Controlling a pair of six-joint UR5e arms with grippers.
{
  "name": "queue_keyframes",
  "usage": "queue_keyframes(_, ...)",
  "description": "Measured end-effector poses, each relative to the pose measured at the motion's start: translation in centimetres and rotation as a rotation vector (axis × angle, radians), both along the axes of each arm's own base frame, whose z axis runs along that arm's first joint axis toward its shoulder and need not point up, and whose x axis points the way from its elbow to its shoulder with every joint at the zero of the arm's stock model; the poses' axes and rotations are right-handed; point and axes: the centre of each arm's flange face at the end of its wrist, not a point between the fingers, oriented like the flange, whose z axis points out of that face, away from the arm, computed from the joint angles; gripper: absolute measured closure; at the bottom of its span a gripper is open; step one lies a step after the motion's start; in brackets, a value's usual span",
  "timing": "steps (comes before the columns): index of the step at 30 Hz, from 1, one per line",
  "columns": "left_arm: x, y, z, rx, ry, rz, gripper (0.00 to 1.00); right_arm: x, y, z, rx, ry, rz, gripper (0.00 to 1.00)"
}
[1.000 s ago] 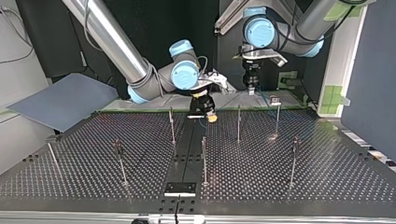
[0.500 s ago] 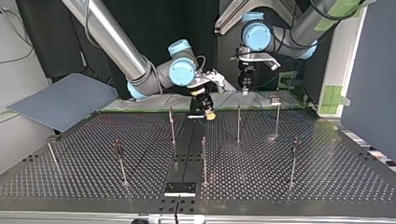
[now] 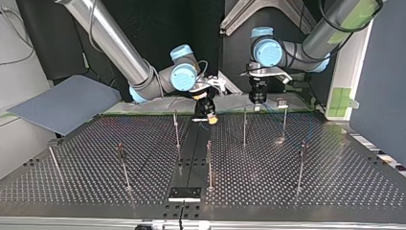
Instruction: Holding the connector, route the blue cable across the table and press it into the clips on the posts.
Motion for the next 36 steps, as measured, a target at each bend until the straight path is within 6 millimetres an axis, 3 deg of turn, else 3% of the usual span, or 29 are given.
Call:
queue_keyframes(8,1.8,1.6,-1.8,0.028,-0.003,0.000,1.00,-0.4,-0.8,0.1,-0.005,-0.001,-0.011,1.00)
queue_keyframes(19,4.9,1.6,0.1,-0.008,-0.086,-0.053,1.00,-1.0,-1.9,0.2,-0.011,-0.006,-0.023,1.00)
queue_keyframes(27,6.6,2.7,0.9,-0.012,-0.098,-0.040,1.00,-1.6,-3.2,0.8,-0.020,-0.016,-0.040,1.00)
queue_keyframes(36,7.2,2.8,-2.1,0.034,-0.015,-0.066,1.00,-1.7,-3.6,1.0,-0.022,-0.020,-0.042,1.00)
